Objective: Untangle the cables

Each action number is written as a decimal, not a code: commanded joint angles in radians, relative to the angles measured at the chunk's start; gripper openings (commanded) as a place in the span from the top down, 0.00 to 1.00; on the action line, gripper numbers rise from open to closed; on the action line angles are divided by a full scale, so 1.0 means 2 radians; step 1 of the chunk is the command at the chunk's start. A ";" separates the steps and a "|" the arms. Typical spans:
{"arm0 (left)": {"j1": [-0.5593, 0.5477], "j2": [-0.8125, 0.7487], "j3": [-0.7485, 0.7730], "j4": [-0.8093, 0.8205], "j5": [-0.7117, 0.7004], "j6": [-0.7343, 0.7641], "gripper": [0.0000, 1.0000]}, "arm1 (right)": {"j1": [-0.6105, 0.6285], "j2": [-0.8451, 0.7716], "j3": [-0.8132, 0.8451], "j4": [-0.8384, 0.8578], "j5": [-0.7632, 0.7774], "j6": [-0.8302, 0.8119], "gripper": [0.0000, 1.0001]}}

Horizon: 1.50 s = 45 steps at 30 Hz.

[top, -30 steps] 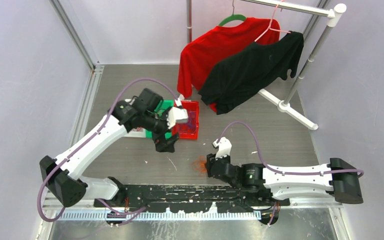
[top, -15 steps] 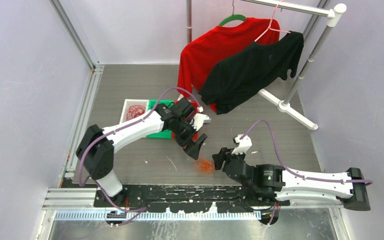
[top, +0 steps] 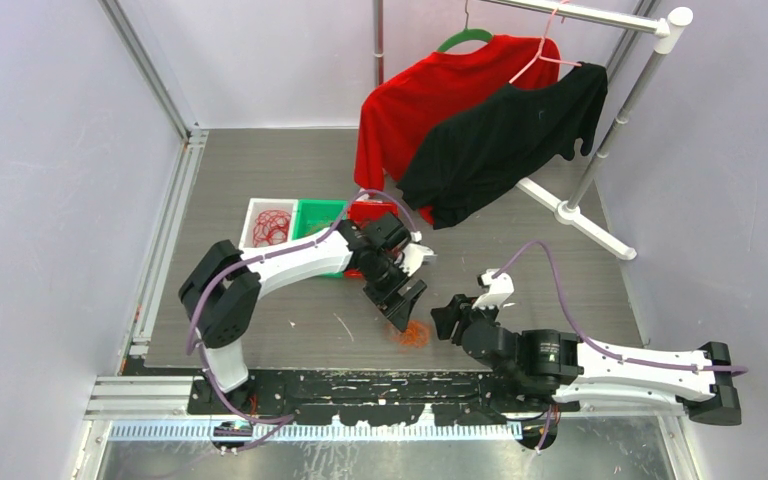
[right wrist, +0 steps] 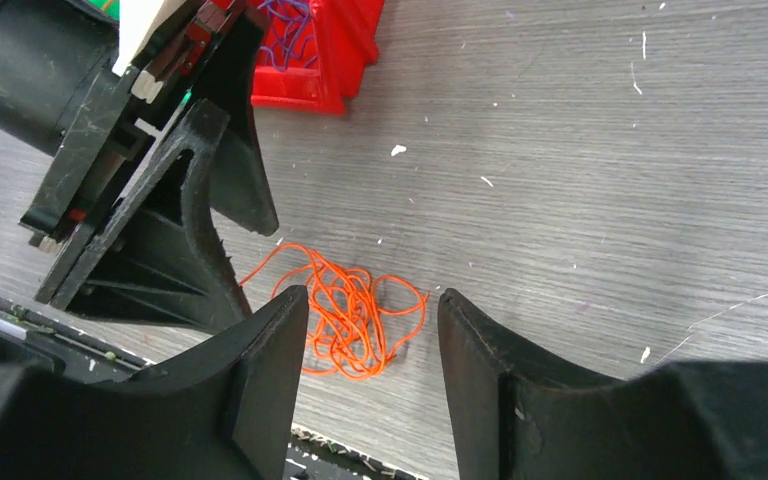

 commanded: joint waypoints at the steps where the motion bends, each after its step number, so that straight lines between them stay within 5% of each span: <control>1: -0.003 0.004 0.003 0.034 0.012 -0.002 0.27 | -0.001 0.000 0.014 -0.016 -0.011 0.025 0.45; 3: -0.003 0.006 0.007 0.040 0.019 -0.003 0.32 | -0.001 0.001 0.019 -0.024 -0.018 0.026 0.46; 12: -0.006 -0.006 0.006 0.030 0.042 0.043 0.81 | -0.001 -0.011 0.019 -0.018 -0.014 0.009 0.47; 17: -0.006 -0.038 0.044 -0.054 0.054 0.127 1.00 | -0.001 -0.059 0.003 -0.004 -0.011 -0.003 0.46; 21: -0.004 -0.070 0.113 -0.173 0.047 0.209 1.00 | -0.001 -0.086 -0.004 0.049 -0.024 -0.069 0.41; 28: -0.002 -0.136 0.186 -0.245 0.036 0.276 1.00 | -0.001 -0.024 0.016 0.199 -0.107 -0.212 0.34; 45: -0.004 -0.252 0.229 -0.234 -0.024 0.345 1.00 | -0.001 0.099 0.081 0.374 -0.255 -0.311 0.28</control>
